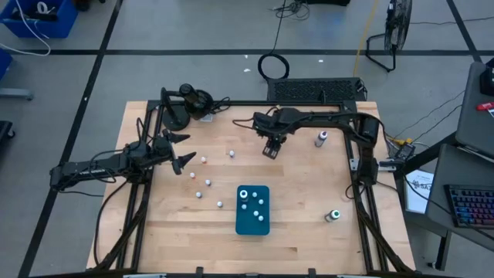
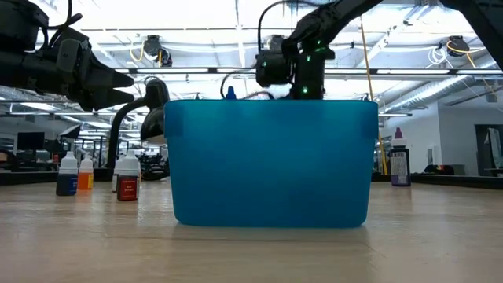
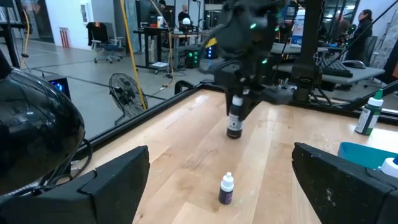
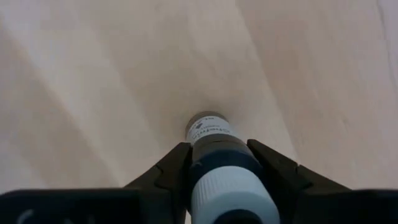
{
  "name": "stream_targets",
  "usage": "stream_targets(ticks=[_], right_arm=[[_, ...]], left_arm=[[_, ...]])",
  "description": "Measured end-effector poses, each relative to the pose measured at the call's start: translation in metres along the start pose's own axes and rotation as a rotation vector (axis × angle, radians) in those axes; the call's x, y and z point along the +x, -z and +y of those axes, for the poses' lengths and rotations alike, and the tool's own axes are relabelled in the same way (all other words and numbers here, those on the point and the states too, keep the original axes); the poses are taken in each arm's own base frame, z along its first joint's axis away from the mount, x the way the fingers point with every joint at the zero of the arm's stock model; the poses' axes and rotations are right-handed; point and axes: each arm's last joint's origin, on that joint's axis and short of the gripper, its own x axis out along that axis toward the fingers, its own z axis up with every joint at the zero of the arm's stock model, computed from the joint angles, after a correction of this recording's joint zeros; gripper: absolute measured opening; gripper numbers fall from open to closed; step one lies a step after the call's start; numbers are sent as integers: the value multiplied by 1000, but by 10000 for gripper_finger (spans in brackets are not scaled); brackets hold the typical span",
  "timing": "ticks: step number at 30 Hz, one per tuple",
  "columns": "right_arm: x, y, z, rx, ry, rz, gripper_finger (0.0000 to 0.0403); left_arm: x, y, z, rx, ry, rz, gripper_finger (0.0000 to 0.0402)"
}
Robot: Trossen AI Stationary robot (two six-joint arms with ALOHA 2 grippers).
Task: Pick & Place food coloring
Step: Put the black big food coloring bottle into the blue bin
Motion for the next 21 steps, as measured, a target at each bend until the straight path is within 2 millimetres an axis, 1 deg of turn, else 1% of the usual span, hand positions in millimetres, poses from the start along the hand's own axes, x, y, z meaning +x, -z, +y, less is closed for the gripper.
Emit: stream_targets(ticks=[2, 6, 10, 13, 15, 17, 19, 21], right_arm=[[-14, 2, 8, -24, -9, -44, 127], [-50, 12, 32, -50, -42, -151, 127], [-90, 28, 69, -137, -110, -310, 127], [-113, 41, 102, -206, -182, -428, 127], [-121, 50, 126, -261, -187, -490, 127], [-124, 61, 146, -328, -185, -507, 127], [-120, 70, 162, -381, -193, -487, 127], [-116, 76, 173, -389, -201, -462, 127]], left_arm=[[0, 0, 0, 0, 0, 0, 390], [0, 0, 0, 0, 0, 0, 390], [0, 0, 0, 0, 0, 0, 390], [0, 0, 0, 0, 0, 0, 390], [0, 0, 0, 0, 0, 0, 390], [0, 0, 0, 0, 0, 0, 390], [0, 0, 0, 0, 0, 0, 390], [0, 0, 0, 0, 0, 0, 390]])
